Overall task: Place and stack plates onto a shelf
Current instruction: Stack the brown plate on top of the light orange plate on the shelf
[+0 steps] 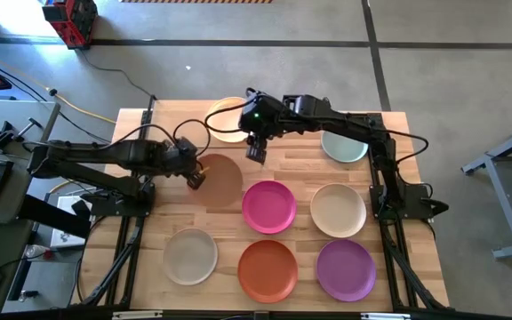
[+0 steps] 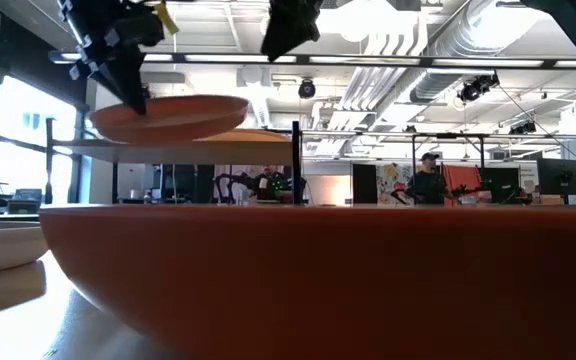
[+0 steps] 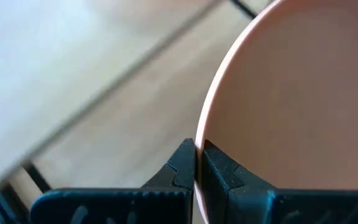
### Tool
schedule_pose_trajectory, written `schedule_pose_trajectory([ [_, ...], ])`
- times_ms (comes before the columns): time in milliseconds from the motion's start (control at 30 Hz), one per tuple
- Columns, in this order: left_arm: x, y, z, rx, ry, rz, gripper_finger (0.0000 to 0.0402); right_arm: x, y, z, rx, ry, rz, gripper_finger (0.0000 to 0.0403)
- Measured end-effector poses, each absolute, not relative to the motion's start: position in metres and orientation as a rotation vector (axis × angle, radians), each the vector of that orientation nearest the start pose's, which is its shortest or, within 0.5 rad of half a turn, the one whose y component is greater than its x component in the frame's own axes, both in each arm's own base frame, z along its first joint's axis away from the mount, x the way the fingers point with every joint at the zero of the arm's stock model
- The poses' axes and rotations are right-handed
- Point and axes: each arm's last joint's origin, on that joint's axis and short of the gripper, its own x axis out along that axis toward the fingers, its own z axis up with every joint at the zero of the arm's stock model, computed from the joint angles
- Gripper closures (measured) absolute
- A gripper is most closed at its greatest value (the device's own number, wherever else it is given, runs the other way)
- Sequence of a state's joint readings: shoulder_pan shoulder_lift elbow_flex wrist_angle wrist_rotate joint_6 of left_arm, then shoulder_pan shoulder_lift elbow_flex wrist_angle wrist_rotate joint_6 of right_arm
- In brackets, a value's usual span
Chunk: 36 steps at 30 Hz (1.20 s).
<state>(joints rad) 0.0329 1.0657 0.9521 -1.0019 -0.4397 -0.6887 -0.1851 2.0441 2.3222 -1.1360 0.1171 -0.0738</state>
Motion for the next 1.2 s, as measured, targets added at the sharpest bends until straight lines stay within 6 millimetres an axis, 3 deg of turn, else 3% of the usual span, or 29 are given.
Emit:
schedule_pose_trajectory([
  [500, 0.186, 0.023, 0.312, -0.224, 0.761, 0.860, 0.0401, 0.424, -0.055, 0.394, 0.058, 0.788, -0.236, 0.0258],
  [967, 0.193, 0.025, 0.340, -0.065, 0.665, 0.828, 0.0401, 0.424, -0.055, 0.394, 0.084, 0.779, -0.340, 0.0260],
  [1200, 0.193, 0.025, 0.340, -0.052, 0.672, 0.815, 0.0401, 0.424, -0.055, 0.394, 0.133, 0.771, -0.369, 0.0321],
])
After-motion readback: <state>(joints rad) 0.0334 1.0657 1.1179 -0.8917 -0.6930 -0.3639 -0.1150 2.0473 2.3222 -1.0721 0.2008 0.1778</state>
